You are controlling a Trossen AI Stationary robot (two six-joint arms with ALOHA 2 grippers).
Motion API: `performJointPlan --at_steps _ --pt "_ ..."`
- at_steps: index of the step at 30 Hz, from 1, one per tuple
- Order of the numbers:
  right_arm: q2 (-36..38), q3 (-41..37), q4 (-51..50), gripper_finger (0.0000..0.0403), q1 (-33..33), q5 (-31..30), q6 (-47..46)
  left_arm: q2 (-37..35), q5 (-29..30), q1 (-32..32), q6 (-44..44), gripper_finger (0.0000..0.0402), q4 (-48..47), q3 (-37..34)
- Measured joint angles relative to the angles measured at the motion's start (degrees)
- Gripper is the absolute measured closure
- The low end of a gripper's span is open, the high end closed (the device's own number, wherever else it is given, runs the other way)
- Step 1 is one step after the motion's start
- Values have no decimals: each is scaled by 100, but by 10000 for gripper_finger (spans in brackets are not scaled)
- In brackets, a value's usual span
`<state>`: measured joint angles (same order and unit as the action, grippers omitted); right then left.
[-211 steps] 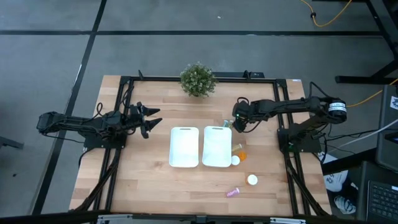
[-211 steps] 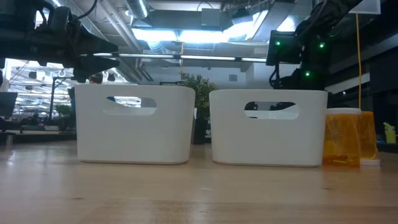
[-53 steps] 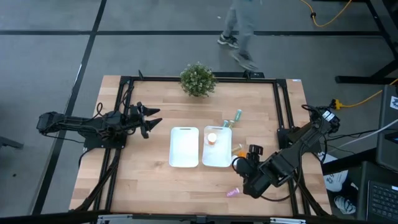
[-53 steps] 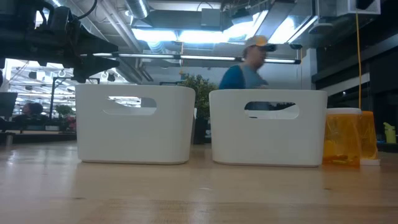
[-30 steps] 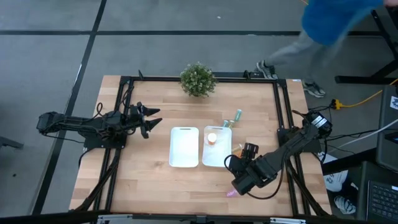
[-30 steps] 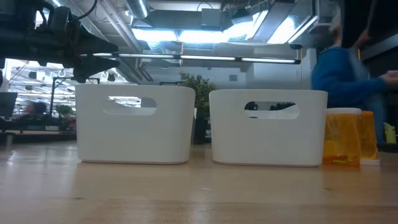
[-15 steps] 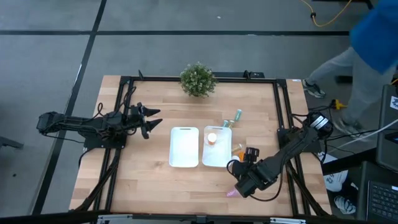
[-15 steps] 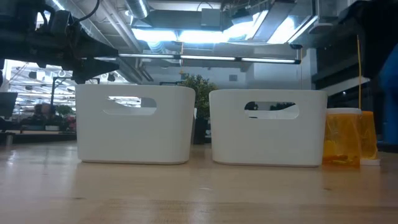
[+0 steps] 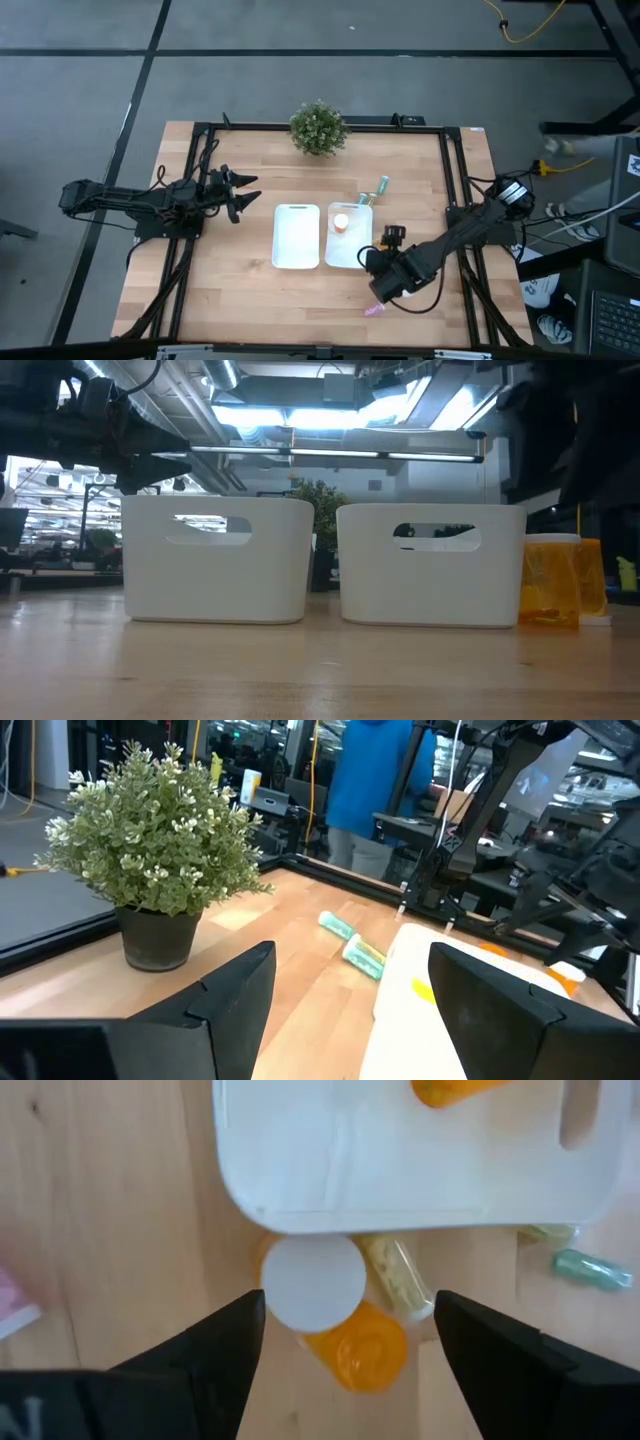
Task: Pick and place medicine bottles into bin by pill shape (circle, oval)
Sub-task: Put the orange capsule bottle into the right white bin
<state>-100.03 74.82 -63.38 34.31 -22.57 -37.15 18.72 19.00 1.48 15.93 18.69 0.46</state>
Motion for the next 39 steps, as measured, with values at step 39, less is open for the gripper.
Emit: performJointPlan --at_steps 39 --pt "413 -1348 2027 138 -608 979 1030 1 1 0 19 147 1 1"
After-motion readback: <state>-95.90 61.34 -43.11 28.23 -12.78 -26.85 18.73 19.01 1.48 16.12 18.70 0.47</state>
